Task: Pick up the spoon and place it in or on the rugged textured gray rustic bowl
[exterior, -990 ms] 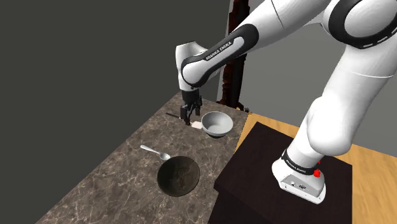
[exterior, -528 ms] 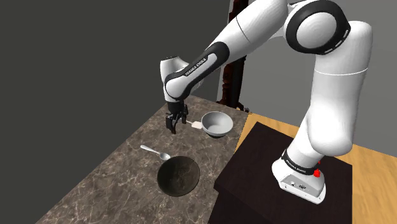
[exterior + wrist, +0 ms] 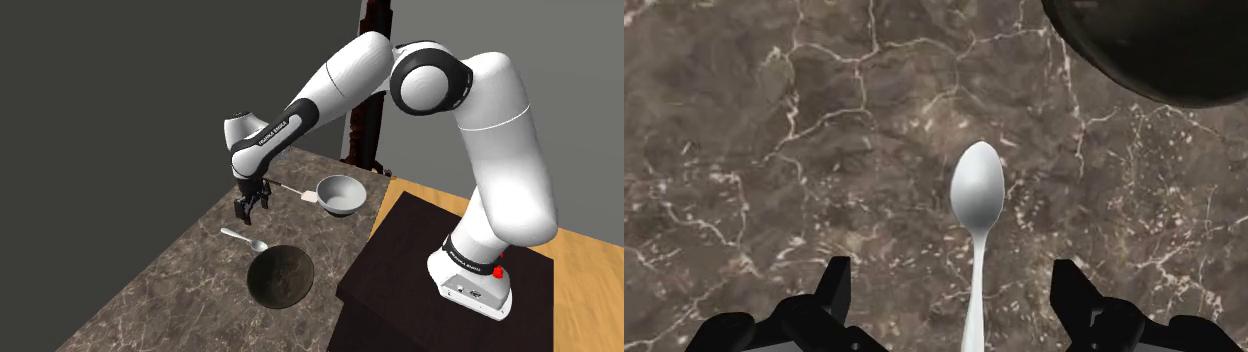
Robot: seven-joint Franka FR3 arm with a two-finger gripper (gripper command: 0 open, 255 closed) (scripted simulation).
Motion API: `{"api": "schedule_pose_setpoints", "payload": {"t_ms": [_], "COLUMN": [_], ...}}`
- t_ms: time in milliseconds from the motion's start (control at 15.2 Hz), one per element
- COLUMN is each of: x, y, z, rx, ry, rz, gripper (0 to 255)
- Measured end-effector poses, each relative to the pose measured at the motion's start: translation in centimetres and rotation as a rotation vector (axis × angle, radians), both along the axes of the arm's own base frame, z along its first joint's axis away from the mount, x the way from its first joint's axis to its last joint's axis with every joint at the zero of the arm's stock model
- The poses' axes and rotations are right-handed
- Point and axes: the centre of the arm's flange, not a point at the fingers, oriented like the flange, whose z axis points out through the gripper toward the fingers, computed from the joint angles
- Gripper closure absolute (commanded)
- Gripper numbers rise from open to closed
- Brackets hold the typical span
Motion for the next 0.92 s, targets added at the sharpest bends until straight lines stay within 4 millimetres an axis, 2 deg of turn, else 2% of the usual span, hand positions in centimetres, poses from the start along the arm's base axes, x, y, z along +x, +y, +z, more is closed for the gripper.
{"api": "schedule_pose_setpoints", "payload": {"t_ms": [396,924], "x": [4.6,4.5], "y": [4.0,4.9], "z": [-4.7,-9.1], "rx": [0.012,0.014], "ry": [-0.007,-0.008], "rz": [0.016,0.018], "gripper": [0,0]}}
